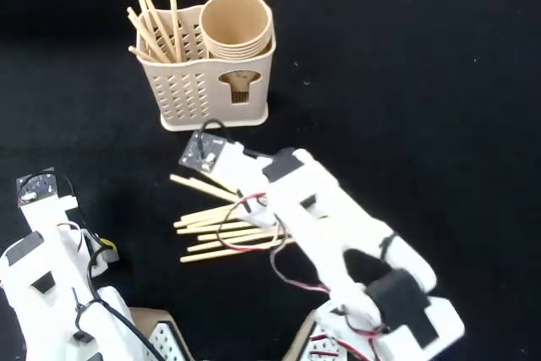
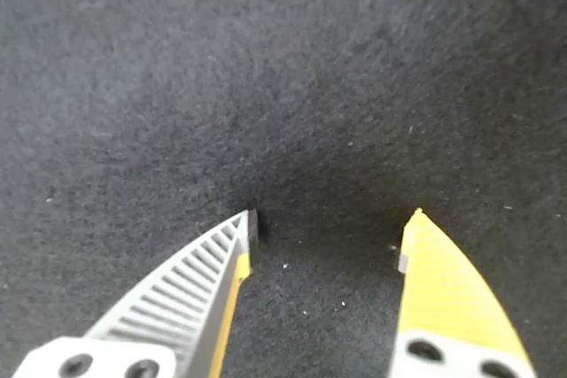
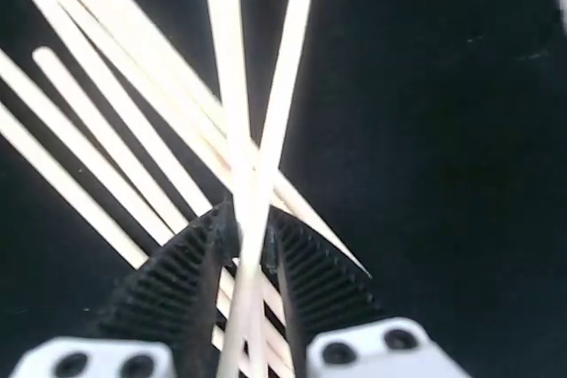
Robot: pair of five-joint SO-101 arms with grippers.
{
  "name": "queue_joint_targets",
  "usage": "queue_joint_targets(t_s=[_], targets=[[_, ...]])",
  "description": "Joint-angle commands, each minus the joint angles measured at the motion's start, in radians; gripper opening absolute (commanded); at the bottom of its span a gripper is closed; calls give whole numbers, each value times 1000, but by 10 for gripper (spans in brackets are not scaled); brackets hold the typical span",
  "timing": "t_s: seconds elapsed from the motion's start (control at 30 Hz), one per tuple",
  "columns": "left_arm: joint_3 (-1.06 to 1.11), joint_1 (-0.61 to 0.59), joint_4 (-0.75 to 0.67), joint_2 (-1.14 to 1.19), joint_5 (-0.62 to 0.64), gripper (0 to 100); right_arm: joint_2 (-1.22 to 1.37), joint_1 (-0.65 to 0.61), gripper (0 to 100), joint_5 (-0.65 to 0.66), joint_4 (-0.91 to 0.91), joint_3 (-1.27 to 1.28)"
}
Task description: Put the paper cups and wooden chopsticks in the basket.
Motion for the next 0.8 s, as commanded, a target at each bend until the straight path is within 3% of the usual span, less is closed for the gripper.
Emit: queue_joint_targets(t_s=[0.0,0.17,0.77], targets=[[5,15,-17,-2,11,281,44,9,31,8,-14,-59],[5,16,-17,-2,11,281,79,9,177,6,-12,-68],[5,16,-17,-2,11,281,87,8,148,23,-14,-157]])
